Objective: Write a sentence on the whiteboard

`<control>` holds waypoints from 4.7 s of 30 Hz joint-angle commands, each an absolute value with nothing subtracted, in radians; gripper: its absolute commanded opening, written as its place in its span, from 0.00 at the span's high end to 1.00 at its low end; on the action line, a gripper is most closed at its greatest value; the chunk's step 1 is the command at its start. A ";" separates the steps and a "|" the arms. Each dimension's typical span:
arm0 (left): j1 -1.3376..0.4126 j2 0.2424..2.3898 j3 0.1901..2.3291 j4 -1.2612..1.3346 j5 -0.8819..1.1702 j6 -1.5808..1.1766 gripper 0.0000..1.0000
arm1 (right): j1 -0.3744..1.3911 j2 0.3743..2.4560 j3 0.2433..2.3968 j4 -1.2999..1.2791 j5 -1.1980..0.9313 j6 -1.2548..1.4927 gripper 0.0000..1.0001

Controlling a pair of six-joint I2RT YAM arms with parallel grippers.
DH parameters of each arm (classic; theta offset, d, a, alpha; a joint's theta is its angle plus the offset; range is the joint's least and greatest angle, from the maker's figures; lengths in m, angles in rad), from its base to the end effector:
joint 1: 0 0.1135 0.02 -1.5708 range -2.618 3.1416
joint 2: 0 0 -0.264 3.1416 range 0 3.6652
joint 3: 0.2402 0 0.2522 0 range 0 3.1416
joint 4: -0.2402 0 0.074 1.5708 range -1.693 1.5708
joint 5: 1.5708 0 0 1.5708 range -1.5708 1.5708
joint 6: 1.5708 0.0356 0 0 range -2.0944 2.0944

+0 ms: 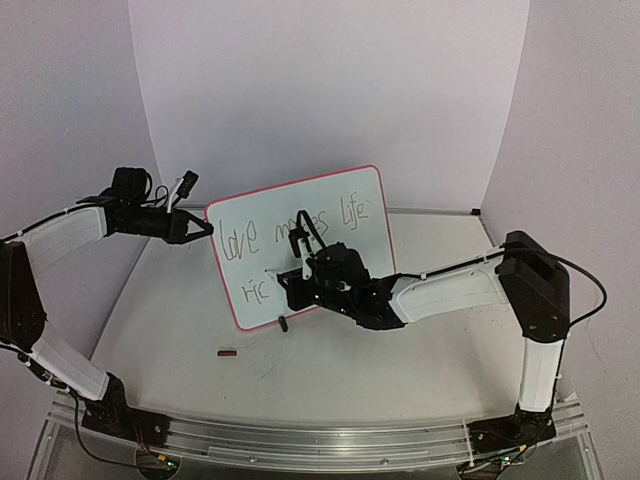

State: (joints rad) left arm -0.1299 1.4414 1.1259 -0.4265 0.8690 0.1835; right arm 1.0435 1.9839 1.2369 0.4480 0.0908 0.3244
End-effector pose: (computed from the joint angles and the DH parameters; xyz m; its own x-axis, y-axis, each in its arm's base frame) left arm 0.3028 -0.0670 0.2908 -0.5417 0.1896 -0.8189 0.7533 0.5417 -0.3729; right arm 0.2298 0.3882 0.2006 -0.4009 -0.0577 -0.9143 -0.7271 0.6271 0.2793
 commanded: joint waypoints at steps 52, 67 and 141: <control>-0.148 1.457 1.142 -0.469 0.813 0.253 1.00 | 1.043 1.960 1.182 0.483 0.050 0.414 1.00; -0.148 1.462 1.141 -0.468 0.815 0.253 1.00 | 1.041 1.975 1.206 0.502 0.070 0.399 1.00; -0.151 1.460 1.140 -0.470 0.811 0.253 1.00 | 1.049 1.926 1.083 0.486 0.136 0.457 1.00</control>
State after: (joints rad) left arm -0.1303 1.4414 1.1259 -0.4267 0.8696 0.1847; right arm 1.0496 1.9006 1.0406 0.4945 0.1064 0.4515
